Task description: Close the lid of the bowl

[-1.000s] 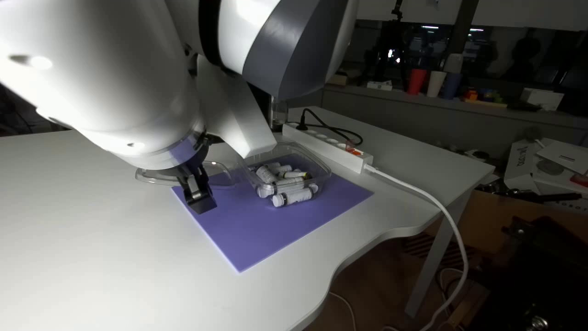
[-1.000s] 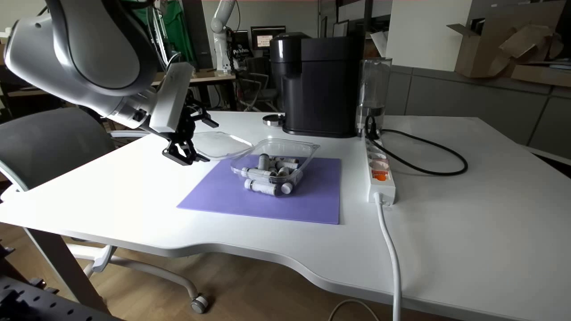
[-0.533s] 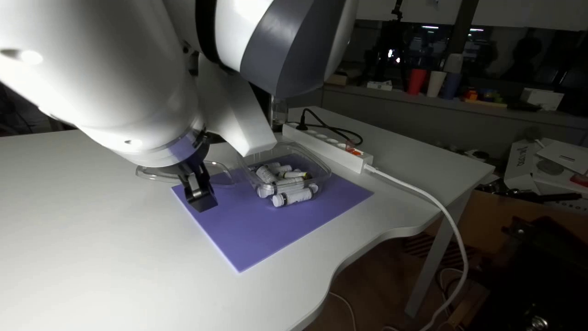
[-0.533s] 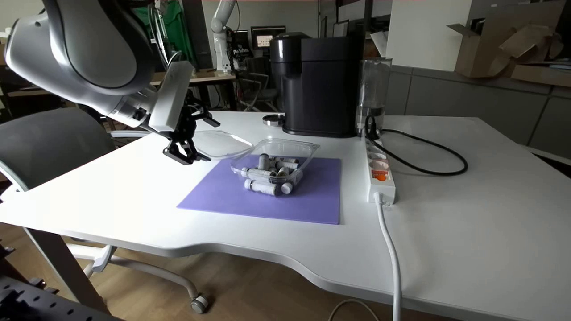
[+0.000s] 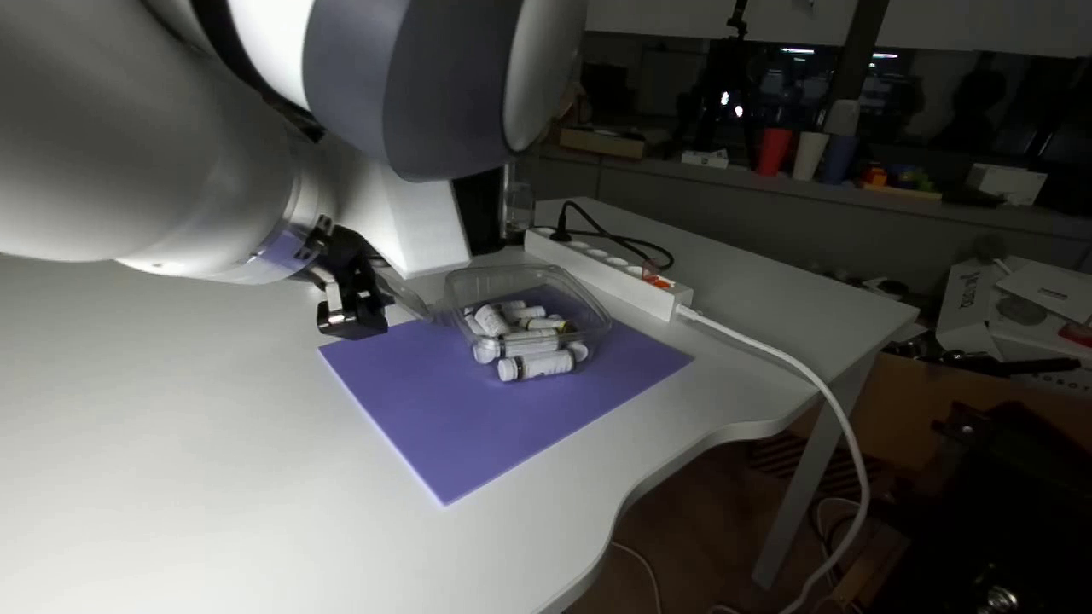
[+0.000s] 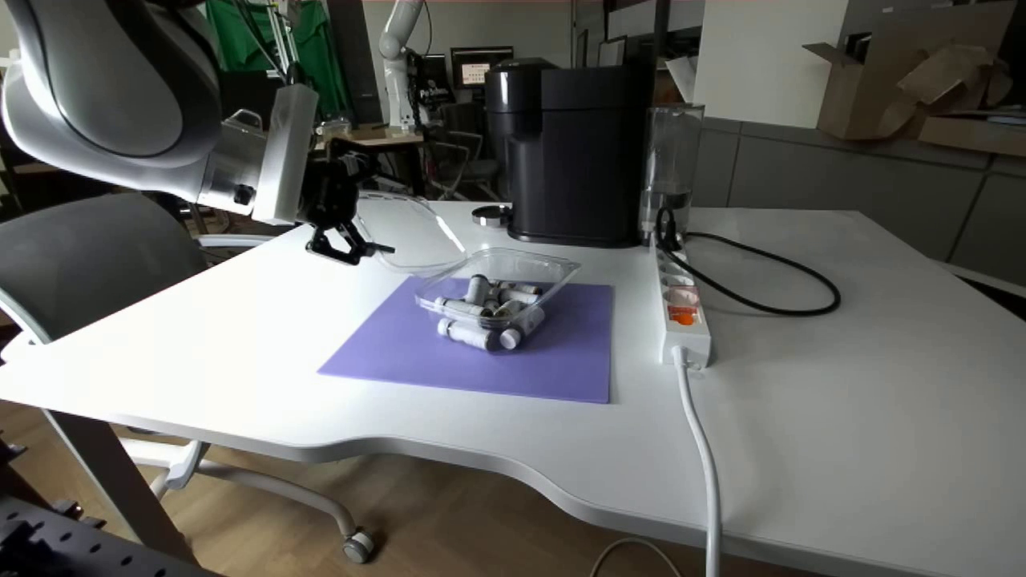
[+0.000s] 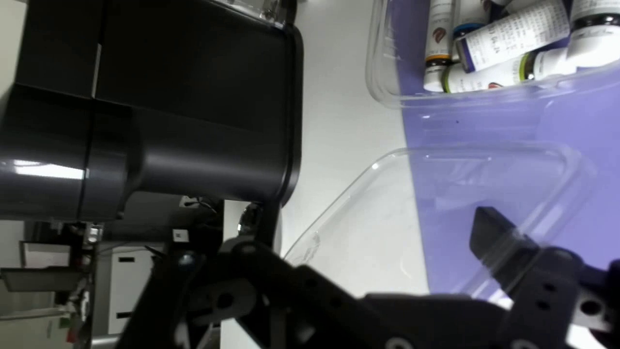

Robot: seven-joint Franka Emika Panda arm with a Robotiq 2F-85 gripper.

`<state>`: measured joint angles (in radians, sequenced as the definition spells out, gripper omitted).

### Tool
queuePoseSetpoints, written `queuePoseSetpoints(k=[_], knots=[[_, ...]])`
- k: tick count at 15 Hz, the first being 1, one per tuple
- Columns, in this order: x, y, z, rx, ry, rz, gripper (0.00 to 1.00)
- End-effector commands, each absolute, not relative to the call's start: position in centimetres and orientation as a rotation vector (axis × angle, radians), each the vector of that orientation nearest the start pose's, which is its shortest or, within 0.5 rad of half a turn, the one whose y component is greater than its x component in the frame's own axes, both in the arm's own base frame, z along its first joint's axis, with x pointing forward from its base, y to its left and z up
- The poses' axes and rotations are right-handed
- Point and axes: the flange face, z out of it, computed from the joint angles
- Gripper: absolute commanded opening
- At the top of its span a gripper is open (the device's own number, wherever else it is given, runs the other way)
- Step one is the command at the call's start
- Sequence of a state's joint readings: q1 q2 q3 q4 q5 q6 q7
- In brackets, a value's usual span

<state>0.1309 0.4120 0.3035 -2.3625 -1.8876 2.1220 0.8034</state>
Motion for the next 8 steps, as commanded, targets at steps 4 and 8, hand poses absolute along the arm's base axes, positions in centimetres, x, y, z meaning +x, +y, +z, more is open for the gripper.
queuePoseSetpoints(k=[4, 8], knots=[[45.5, 16.8, 17.2, 1.712, 0.940, 0.432, 1.00], [46.2, 14.4, 18.1, 1.758, 0.795, 0.354, 1.00]])
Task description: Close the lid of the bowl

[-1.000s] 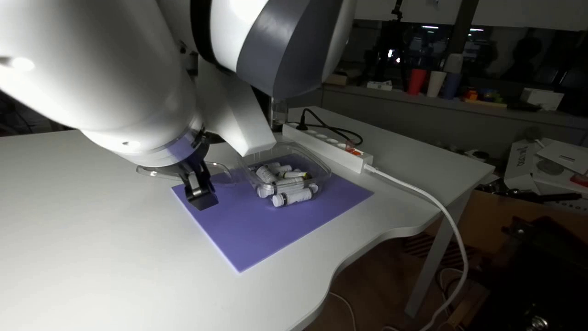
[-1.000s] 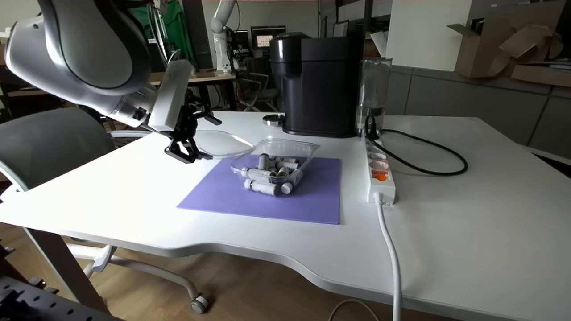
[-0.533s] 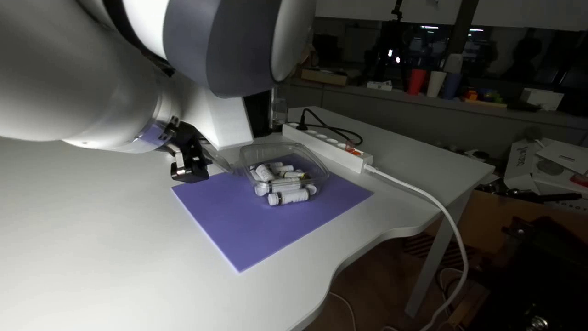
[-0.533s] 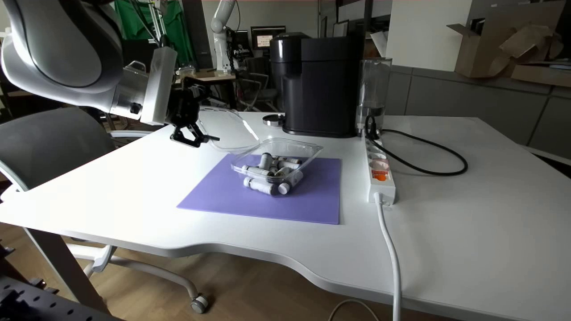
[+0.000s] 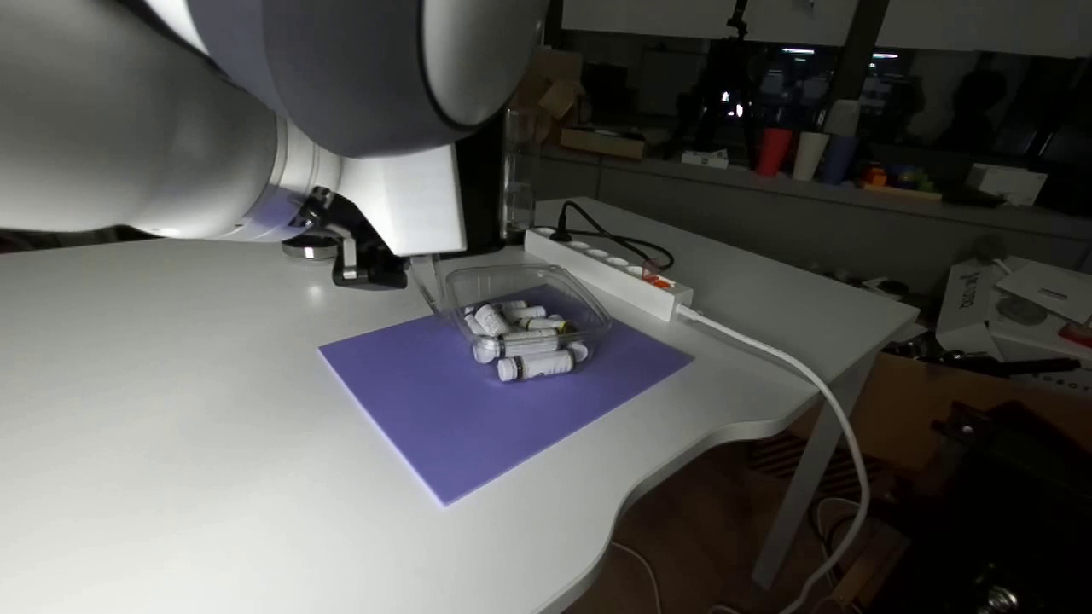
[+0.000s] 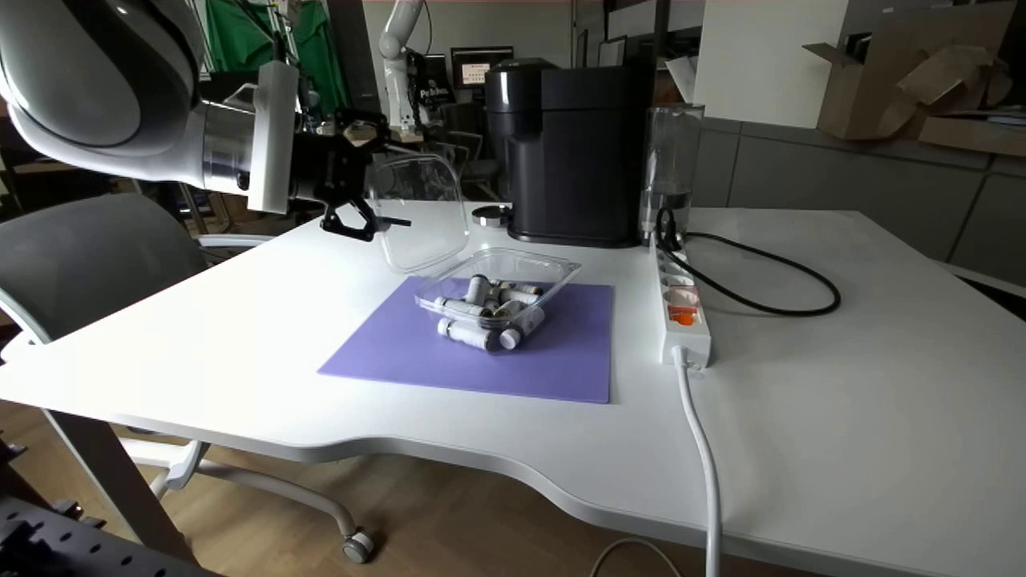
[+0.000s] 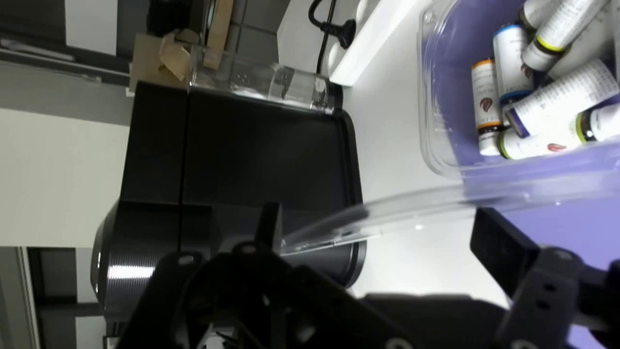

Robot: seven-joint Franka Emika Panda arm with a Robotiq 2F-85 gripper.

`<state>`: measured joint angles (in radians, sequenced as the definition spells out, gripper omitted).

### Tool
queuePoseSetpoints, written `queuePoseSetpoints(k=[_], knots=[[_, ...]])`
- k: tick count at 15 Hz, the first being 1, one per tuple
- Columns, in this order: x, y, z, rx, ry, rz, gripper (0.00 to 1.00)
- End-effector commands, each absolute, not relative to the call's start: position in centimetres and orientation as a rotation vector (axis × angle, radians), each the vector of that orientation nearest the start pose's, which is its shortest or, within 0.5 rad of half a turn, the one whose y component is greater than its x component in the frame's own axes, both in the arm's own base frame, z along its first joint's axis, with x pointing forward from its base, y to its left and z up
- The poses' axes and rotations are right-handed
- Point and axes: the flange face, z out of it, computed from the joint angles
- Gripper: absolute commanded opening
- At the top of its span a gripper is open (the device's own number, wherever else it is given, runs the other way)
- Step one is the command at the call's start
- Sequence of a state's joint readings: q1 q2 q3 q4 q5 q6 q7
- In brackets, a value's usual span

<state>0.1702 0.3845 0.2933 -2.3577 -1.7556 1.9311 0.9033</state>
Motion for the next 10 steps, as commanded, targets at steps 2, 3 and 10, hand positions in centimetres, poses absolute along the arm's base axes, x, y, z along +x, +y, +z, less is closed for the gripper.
queuePoseSetpoints(k=[2, 3, 10], knots=[[46.6, 13.2, 18.5, 1.776, 0.735, 0.318, 1.00], [46.7, 12.5, 18.6, 1.785, 0.709, 0.297, 1.00], [47.5, 6.8, 19.4, 1.955, 0.510, 0.112, 1.00]])
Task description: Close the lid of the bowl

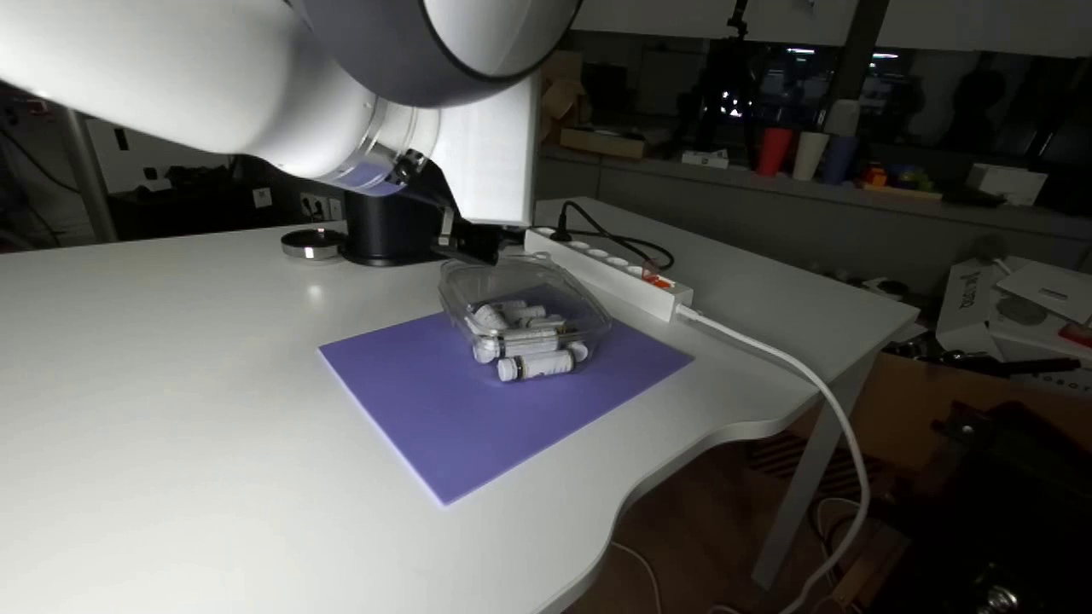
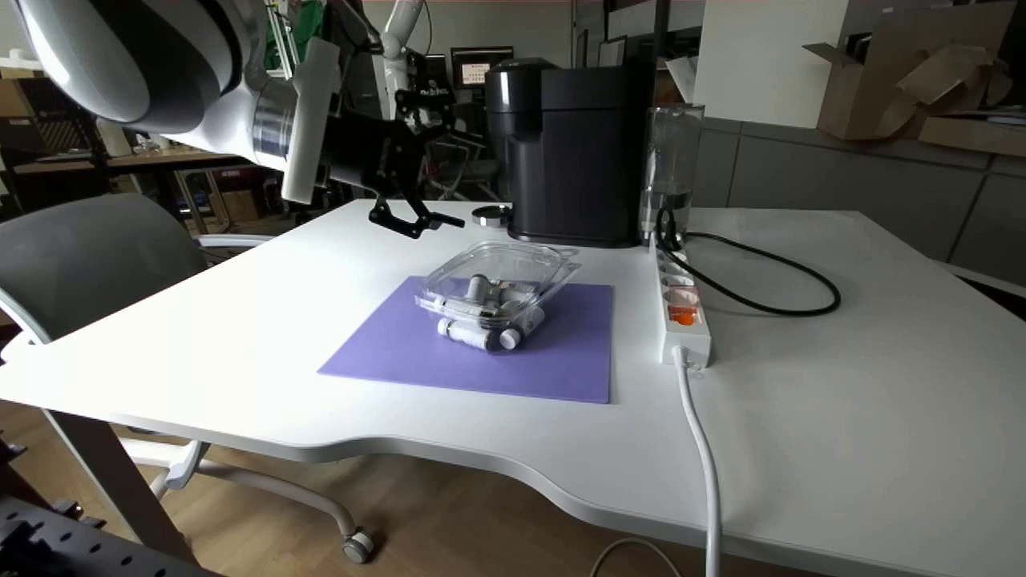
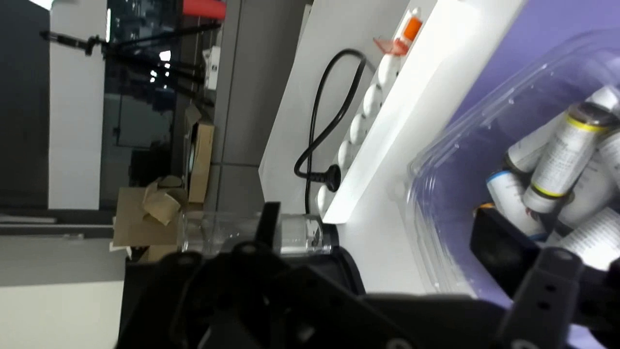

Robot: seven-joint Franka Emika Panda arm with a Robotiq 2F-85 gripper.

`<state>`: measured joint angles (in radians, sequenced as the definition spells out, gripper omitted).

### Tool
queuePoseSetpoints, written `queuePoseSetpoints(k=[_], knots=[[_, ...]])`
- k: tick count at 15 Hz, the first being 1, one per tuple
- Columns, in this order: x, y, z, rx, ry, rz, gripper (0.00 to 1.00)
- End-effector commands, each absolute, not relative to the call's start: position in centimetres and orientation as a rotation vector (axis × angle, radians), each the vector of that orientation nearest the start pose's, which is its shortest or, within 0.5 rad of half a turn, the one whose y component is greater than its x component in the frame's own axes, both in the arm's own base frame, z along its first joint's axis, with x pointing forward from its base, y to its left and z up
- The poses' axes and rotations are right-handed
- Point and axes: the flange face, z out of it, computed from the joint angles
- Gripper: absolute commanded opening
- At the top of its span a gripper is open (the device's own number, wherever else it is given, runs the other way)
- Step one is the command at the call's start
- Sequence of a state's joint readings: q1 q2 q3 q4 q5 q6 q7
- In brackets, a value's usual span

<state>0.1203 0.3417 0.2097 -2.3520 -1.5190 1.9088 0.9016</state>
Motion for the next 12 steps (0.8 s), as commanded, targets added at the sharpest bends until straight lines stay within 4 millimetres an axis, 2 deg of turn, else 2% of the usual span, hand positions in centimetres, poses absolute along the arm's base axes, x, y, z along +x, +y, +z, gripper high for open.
queuePoseSetpoints(k=[1, 5, 12], knots=[[47.6, 6.0, 19.4, 1.986, 0.487, 0.085, 1.00], [48.2, 3.2, 19.6, 2.225, 0.509, 0.036, 1.00], [49.1, -0.4, 23.0, 2.628, 0.709, 0.117, 1.00]])
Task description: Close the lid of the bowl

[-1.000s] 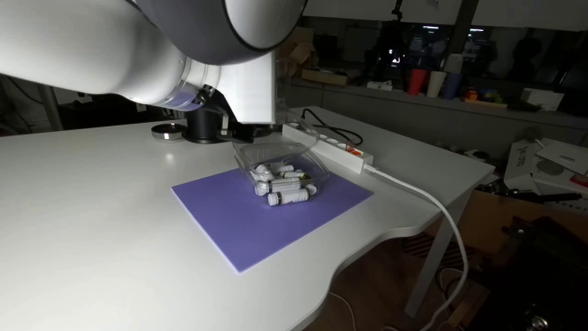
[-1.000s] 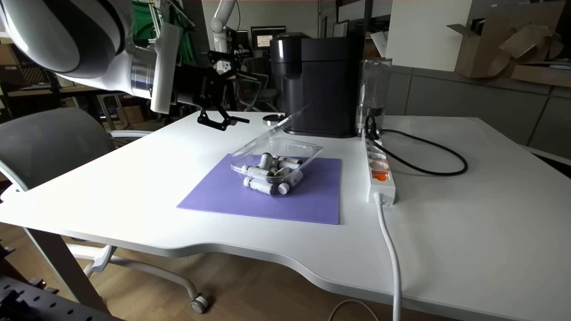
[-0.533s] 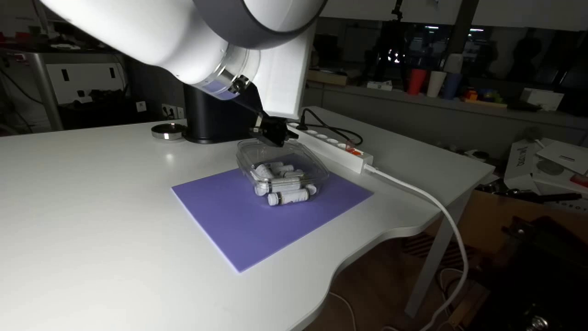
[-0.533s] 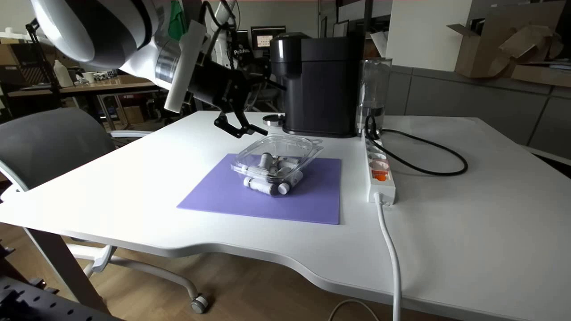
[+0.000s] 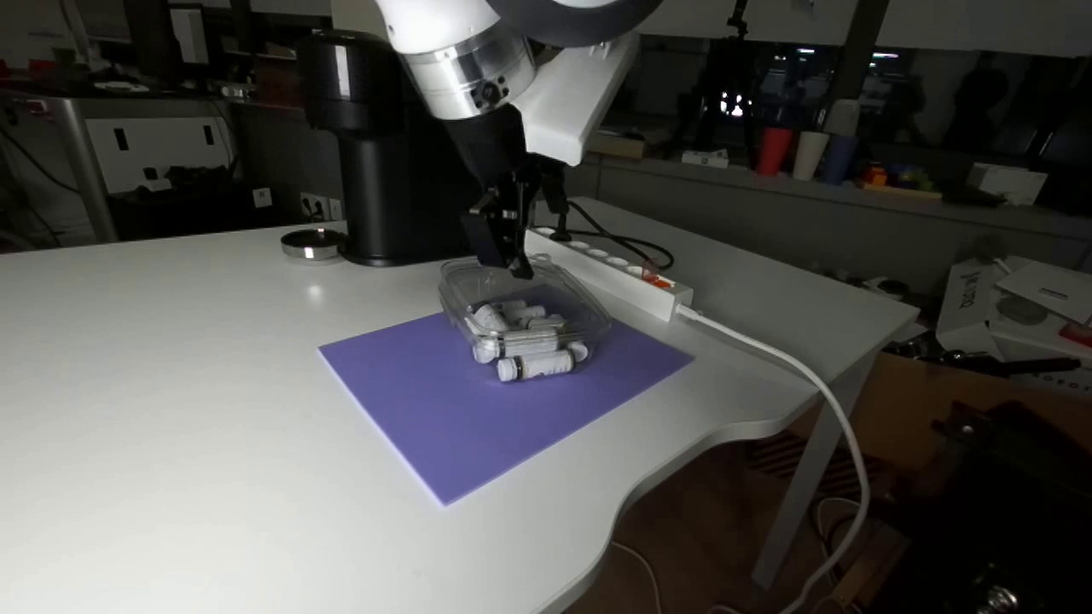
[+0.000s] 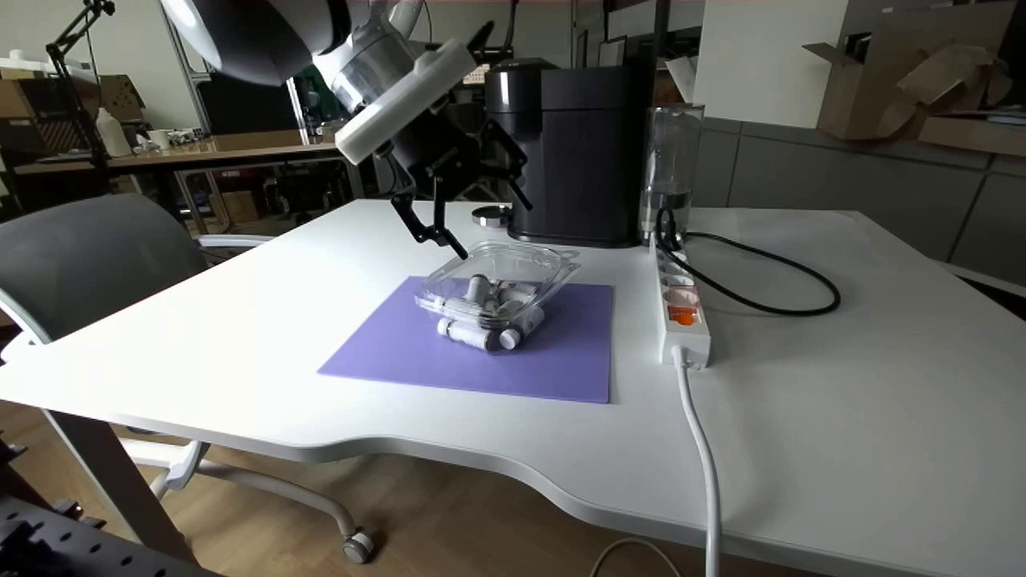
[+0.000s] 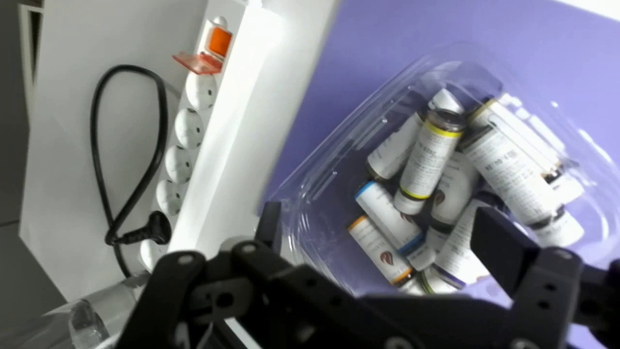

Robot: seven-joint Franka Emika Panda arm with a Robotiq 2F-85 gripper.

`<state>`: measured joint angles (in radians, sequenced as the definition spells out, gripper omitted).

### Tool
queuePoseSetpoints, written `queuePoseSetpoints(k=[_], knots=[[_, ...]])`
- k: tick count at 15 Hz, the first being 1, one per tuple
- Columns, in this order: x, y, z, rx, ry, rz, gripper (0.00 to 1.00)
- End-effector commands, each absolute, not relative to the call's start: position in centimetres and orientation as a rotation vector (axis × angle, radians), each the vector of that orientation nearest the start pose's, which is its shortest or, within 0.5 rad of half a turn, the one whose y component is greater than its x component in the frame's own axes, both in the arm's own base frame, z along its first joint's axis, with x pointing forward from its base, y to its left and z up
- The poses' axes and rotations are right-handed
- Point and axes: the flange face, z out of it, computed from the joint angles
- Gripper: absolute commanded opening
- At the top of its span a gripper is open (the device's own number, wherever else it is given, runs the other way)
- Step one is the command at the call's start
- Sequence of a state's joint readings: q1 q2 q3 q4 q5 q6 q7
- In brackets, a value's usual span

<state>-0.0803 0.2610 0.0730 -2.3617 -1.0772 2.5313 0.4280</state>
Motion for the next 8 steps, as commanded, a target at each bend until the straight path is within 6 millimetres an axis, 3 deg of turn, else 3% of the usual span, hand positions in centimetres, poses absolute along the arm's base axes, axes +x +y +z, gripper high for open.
queuePoseSetpoints(k=[1, 8], knots=[[49.0, -0.6, 23.3, 2.678, 0.740, 0.138, 1.00], [48.3, 1.3, 23.0, 2.966, 0.970, 0.248, 1.00]])
